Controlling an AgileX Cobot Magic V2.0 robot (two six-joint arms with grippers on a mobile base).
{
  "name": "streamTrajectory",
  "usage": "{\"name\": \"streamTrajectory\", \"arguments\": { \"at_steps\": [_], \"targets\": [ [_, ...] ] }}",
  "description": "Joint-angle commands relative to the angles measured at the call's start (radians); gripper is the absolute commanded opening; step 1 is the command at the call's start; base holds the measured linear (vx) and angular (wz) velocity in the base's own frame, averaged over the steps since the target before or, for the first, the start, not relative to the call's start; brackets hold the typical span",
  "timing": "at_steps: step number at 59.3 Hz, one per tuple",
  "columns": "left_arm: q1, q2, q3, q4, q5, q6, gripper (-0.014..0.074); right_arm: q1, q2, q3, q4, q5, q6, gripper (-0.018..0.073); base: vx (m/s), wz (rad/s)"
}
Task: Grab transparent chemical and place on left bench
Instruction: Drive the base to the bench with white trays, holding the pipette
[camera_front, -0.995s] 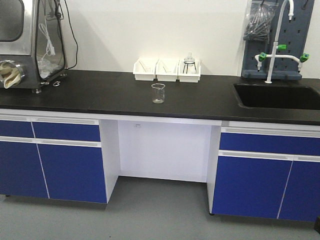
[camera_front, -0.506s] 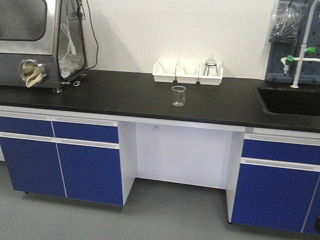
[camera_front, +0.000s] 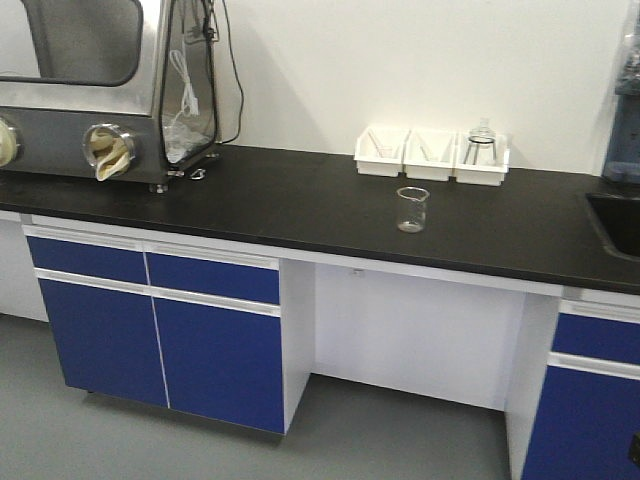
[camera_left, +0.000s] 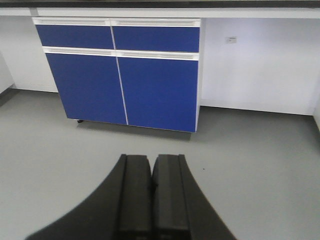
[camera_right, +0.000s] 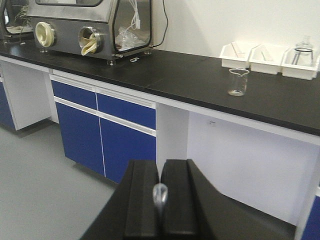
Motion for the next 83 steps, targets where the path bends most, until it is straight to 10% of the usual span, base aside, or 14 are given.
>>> {"name": "streamTrajectory", "arguments": {
  "at_steps": [1,83],
  "targets": [
    [-0.002,-0.019,0.016,-0.001,-0.078,-0.008,-0.0003,-0.002,0.001,-0.03,-0.027,0.021,0.002,-0.0003,0.25,0.19],
    [-0.002,-0.019,0.016,-0.001,-0.078,-0.008,-0.0003,-0.002,0.001,-0.03,-0.027,0.02,0.002,-0.0003,0.31,-0.07]
  ]
}}
